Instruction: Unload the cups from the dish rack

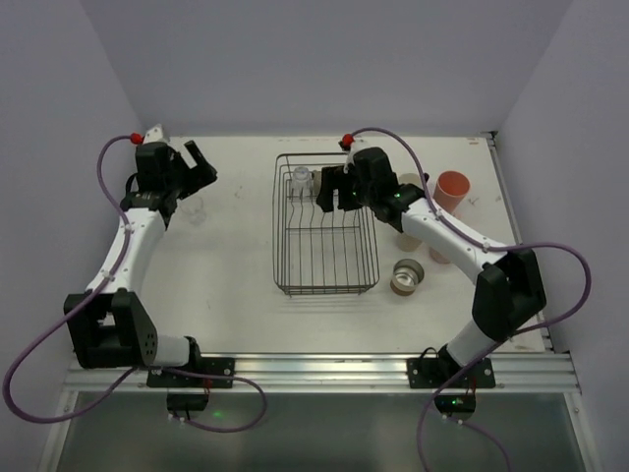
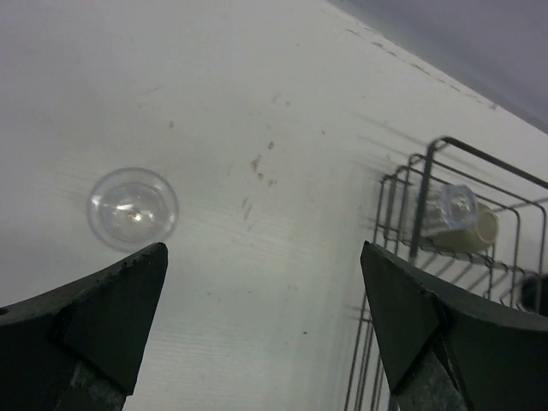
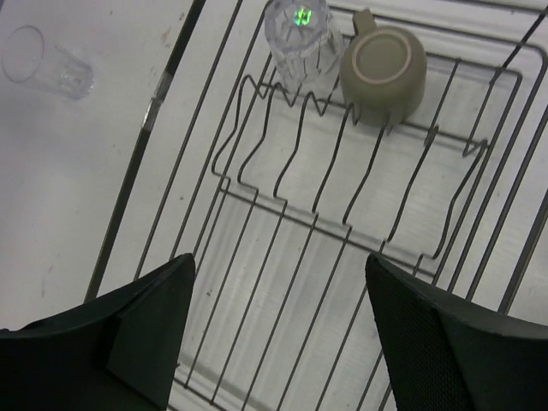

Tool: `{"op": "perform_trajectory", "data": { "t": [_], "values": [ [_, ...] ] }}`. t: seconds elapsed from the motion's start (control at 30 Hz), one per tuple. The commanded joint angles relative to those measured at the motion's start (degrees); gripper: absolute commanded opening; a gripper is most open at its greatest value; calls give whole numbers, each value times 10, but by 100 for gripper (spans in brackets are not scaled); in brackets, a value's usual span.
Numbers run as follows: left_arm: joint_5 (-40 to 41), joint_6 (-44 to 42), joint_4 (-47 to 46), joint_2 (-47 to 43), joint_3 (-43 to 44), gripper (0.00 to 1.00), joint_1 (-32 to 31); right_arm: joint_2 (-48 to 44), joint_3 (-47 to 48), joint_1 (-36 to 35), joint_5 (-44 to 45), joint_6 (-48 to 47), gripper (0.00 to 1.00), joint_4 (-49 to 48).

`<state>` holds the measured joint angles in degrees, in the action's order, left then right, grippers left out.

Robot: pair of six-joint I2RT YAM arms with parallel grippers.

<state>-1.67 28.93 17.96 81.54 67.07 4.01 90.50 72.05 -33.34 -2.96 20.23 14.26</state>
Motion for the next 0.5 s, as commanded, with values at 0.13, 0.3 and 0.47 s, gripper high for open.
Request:
{"op": "perform_trajectory", "data": {
  "t": [0.13, 0.3, 0.47],
  "values": [
    [-162, 5, -71, -190, -111, 100, -110, 139, 177, -1, 39, -77, 70, 48],
    [-227, -19, -86, -309, -205, 100, -118, 223, 282, -1, 33, -85, 71, 80],
    [-235, -37, -83, -390, -250, 100, -127, 314, 398, -4, 38, -90, 76, 123]
  ]
}}
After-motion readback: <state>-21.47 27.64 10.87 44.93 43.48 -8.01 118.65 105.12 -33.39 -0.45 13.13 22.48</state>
